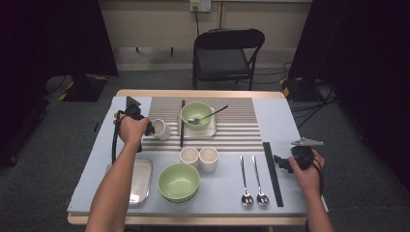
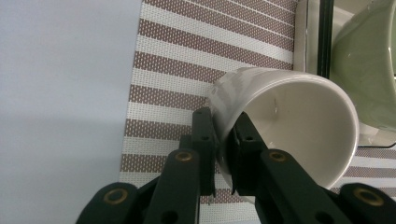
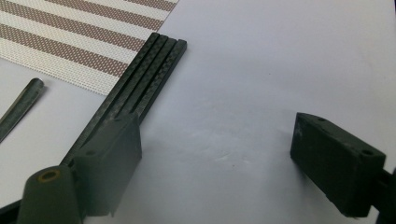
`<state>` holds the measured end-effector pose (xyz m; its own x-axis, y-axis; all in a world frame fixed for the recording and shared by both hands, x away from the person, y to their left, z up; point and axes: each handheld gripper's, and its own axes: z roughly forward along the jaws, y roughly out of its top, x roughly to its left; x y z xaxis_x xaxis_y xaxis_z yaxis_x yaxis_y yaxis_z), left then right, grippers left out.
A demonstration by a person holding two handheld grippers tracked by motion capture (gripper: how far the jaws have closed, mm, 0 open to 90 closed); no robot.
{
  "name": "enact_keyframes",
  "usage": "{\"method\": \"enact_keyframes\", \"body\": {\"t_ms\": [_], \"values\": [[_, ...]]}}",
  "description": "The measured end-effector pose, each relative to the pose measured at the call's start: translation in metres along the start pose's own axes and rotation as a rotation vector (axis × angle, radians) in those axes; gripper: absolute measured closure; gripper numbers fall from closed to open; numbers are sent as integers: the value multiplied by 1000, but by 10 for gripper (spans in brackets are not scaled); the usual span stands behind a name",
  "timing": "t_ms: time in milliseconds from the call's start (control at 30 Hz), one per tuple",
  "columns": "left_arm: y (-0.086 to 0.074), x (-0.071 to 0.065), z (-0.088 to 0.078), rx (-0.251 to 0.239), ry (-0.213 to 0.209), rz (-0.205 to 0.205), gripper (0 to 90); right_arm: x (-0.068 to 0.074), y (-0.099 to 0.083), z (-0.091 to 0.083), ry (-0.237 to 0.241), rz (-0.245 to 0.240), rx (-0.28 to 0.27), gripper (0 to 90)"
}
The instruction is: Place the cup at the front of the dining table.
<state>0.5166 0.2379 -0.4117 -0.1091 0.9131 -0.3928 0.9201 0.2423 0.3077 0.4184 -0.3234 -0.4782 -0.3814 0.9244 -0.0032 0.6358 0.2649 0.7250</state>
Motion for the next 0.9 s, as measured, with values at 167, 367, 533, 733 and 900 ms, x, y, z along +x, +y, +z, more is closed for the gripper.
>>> {"method": "enact_keyframes", "body": {"t_ms": [167, 367, 533, 733, 900], "values": [[0, 0, 1, -7, 2, -6, 825, 0, 0, 0, 0, 0, 0, 149], [0, 0, -1, -18, -3, -7, 821, 0, 0, 0, 0, -1, 0, 149], [0, 0, -2, -17, -7, -3, 821, 0, 0, 0, 0, -1, 0, 149], [0, -1, -1, -20, -3, -7, 819, 0, 0, 0, 0, -1, 0, 149], [0, -2, -1, -27, -10, -8, 818, 0, 0, 0, 0, -1, 0, 149]]}}
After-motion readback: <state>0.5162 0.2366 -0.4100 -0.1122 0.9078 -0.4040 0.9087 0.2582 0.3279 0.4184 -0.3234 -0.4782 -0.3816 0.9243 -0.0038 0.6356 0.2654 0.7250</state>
